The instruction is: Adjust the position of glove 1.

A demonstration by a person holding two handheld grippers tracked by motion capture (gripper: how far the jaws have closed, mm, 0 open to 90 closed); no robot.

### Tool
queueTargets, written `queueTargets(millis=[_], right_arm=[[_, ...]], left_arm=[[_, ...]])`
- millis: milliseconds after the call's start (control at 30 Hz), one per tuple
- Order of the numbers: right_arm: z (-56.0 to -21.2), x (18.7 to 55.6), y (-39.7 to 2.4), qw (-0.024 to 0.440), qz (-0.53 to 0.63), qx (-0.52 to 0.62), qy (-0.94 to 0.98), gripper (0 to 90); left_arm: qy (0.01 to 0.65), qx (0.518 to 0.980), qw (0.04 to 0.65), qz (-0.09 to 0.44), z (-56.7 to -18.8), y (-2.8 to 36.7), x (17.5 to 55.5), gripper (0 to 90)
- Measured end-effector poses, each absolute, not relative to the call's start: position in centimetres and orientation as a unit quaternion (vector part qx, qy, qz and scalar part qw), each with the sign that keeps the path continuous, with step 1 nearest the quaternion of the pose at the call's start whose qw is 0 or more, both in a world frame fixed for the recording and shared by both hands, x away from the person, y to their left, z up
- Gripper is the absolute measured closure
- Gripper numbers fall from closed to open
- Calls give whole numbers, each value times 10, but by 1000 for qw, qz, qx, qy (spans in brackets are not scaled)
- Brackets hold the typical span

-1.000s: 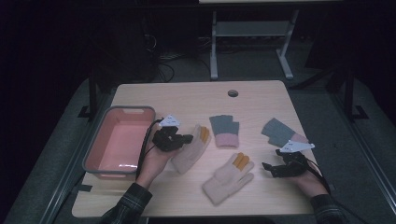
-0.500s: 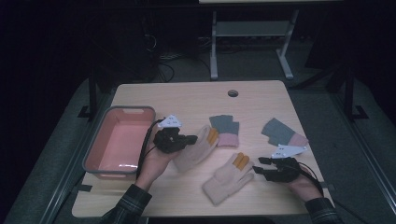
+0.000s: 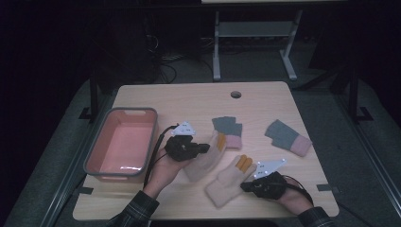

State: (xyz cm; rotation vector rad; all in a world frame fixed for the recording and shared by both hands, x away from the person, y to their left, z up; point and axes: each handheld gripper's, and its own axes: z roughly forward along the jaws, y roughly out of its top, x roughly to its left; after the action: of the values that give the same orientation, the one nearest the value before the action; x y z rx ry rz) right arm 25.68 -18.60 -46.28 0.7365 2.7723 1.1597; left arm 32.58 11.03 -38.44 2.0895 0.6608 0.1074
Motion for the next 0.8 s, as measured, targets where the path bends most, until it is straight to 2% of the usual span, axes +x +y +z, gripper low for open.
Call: queueTargets(millis=[567, 800], right_arm=[[-466, 262, -170, 21, 375, 227, 899, 874], [-467, 265, -165, 25, 374, 227, 899, 886]], left_arm=[[221, 861, 458, 18, -388, 84, 313, 897], [218, 858, 464, 30, -375, 89, 314, 897]])
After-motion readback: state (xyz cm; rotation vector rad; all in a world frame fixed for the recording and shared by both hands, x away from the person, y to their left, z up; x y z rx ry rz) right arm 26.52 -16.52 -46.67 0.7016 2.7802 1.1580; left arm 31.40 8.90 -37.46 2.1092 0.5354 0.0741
